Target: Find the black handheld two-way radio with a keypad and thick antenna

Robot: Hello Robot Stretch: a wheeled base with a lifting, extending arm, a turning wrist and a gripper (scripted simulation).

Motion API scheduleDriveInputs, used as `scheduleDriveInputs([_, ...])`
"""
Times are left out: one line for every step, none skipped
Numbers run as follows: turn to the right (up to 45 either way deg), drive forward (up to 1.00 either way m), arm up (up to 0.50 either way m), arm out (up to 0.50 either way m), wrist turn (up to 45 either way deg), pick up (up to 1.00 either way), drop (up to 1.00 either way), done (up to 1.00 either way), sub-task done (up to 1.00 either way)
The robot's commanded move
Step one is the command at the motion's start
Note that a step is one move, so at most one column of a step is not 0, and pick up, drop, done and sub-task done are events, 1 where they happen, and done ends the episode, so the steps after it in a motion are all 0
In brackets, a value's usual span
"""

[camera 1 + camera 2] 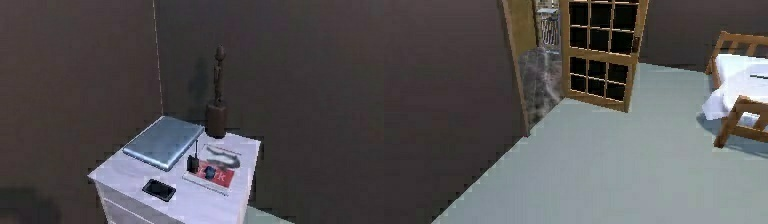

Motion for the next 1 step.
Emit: scheduleDriveInputs([0.0,0.00,0.00,0.00,0.0,0.00,0.00,1.00,0.00])
